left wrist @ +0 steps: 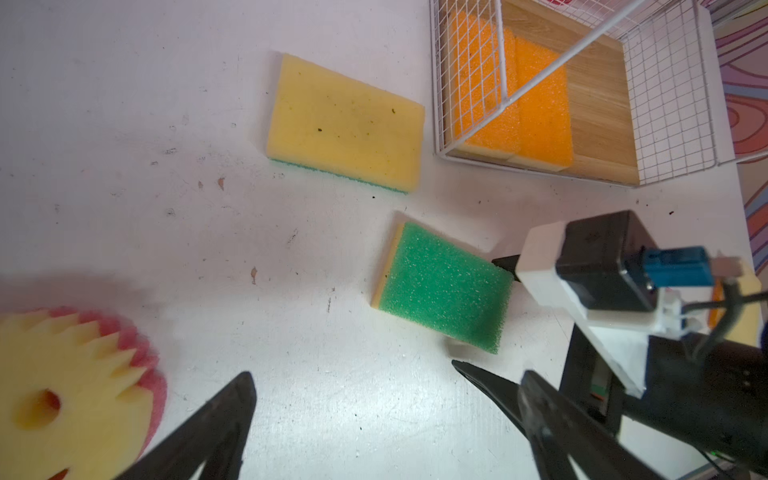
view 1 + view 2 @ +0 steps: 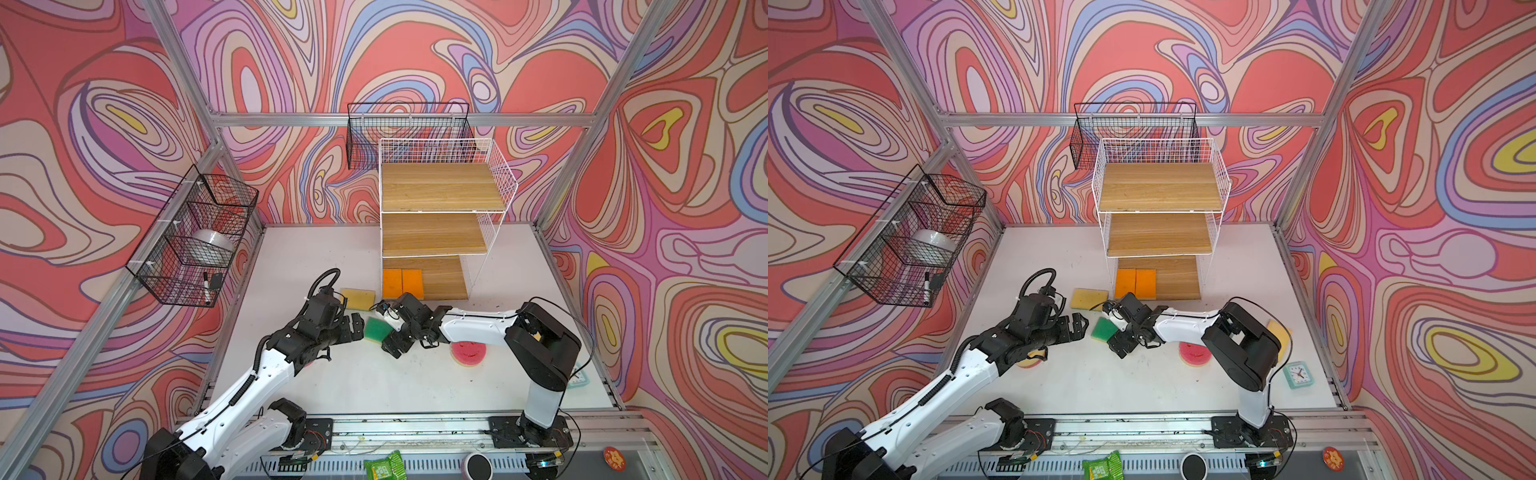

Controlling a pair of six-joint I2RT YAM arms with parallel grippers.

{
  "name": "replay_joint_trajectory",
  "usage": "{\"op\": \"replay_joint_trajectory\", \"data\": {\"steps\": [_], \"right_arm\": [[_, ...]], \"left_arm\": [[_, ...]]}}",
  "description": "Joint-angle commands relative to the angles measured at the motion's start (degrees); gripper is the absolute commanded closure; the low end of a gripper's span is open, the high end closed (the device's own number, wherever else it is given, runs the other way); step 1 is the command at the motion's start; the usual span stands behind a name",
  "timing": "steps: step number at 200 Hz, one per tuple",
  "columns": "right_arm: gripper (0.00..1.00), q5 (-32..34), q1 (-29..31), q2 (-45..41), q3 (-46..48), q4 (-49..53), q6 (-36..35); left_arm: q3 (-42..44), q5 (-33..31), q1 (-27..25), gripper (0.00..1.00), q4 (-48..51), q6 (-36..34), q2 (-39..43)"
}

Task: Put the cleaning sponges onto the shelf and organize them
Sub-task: 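Lift the left gripper off the green sponge while the right gripper lowers over it, then close the right gripper on the green sponge's end and lift it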

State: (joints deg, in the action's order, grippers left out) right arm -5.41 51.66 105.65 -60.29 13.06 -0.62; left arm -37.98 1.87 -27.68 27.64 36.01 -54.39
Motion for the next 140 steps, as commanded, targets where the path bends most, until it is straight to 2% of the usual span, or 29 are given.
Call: {"op": "replay_joint_trajectory", "data": {"steps": [1, 99, 140], "right_arm": [[0.02, 4.69, 1.03, -1.77, 1.26, -1.27, -0.87], [0.14, 7.24, 1.80, -1.25, 1.04, -1.18, -2.27], [0.26, 7.22, 2.42, -1.82, 1.28, -1.52, -2.55]], "left_arm": [[0.17, -0.64, 0.32, 0.00, 1.07, -0.17, 0.21], [0.14, -0.75, 0.33, 0.00, 0.84, -0.29, -0.36], [-0.06, 0.59, 0.61, 0.00, 0.49, 0.16, -0.24]]}}
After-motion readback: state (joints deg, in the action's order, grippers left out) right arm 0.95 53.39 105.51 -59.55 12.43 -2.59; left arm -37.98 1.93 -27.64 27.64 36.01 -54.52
